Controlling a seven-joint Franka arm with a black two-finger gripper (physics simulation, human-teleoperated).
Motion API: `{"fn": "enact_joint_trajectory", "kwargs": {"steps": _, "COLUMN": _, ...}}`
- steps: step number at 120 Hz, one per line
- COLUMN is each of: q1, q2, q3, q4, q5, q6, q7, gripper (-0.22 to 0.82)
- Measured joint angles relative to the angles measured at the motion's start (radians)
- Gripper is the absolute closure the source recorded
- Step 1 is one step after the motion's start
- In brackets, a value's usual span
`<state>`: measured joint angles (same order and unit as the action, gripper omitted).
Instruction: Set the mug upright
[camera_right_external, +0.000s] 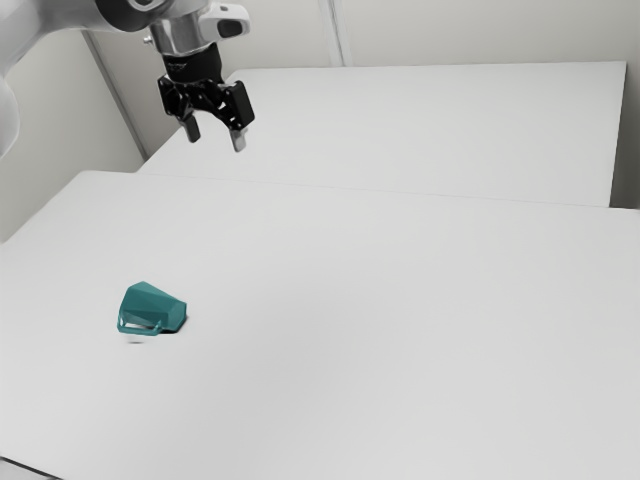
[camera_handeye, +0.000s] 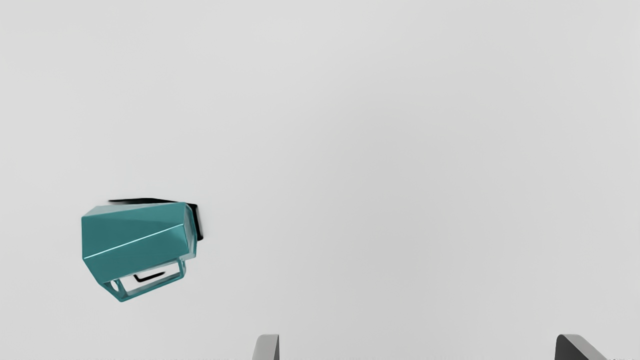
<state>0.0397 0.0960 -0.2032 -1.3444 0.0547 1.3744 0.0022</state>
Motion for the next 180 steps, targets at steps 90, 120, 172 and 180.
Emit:
{"fn": "enact_joint_trajectory", "kwargs": {"steps": 90, "q1": 0.048, "q2": 0.137, "q3": 0.441, "q4": -0.083, "q5": -0.293, "q6": -0.015, "q7": 0.097, "gripper": 0.00}}
{"fn": "enact_joint_trajectory", "kwargs": {"steps": 120, "q1": 0.164, "q2": 0.213, "q3": 0.449, "q4": -0.109, "q5": -0.358, "q6": -0.029, "q7": 0.210, "gripper": 0.00}}
{"fn": "enact_joint_trajectory", "kwargs": {"steps": 172, "q1": 0.323, "q2": 0.342, "q3": 0.448, "q4": -0.119, "q5": -0.412, "q6": -0.026, "q7": 0.405, "gripper": 0.00}}
{"fn": "enact_joint_trajectory", "kwargs": {"steps": 180, "q1": 0.337, "q2": 0.361, "q3": 0.447, "q4": -0.122, "q5": -0.424, "q6": -0.026, "q7": 0.434, "gripper": 0.00}}
